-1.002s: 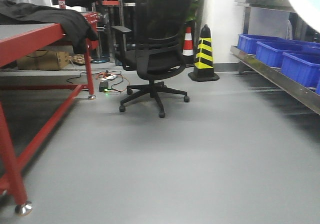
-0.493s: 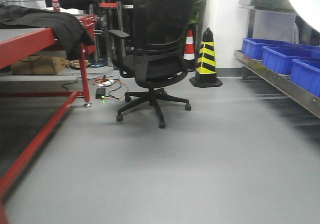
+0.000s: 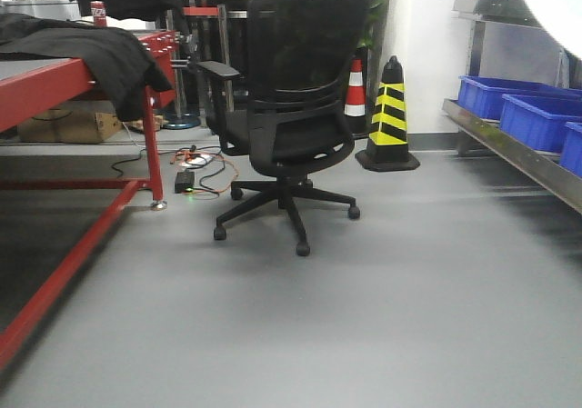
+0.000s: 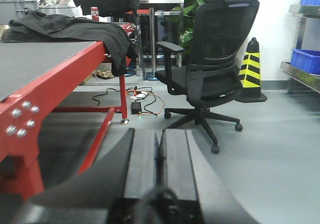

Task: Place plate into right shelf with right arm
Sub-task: 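Drive the base up to the shelf of blue bins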

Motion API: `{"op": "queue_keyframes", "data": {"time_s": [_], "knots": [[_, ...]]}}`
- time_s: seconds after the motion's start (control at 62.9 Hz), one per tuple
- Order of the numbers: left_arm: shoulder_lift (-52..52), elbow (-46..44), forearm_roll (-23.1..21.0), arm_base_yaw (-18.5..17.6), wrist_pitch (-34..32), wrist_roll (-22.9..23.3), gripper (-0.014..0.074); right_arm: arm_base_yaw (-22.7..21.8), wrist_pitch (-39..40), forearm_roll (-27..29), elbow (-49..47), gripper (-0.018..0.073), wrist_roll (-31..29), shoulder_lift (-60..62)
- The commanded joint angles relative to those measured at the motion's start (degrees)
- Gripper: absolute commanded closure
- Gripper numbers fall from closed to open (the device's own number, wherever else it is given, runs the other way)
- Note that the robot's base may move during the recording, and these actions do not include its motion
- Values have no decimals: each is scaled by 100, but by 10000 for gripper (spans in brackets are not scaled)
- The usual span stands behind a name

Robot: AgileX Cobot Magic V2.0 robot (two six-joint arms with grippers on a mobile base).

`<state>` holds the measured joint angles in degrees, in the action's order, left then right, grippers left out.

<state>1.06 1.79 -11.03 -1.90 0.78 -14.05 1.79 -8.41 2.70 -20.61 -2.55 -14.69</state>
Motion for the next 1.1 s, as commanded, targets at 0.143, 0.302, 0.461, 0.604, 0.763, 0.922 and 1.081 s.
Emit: {"op": "queue_keyframes", "data": {"time_s": [0.143,0.302,0.461,0.604,0.763,0.922,1.081], "knots": [[21,56,-34,-34,-506,5,643,-26,540,-30,-166,507,-15,-44],[21,56,-34,-34,-506,5,643,-26,540,-30,-166,507,-15,-44],[21,56,-34,-34,-506,5,643,-26,540,-30,-166,507,-15,-44],[21,56,-34,-34,-506,5,643,-26,540,-30,-166,507,-15,-44],[21,56,-34,-34,-506,5,643,-26,540,-30,-166,507,-15,-44],[21,56,-34,-34,-506,5,643,-26,540,-30,-166,507,-15,-44],[21,56,-34,-34,-506,5,643,-26,540,-30,-166,507,-15,-44]]}}
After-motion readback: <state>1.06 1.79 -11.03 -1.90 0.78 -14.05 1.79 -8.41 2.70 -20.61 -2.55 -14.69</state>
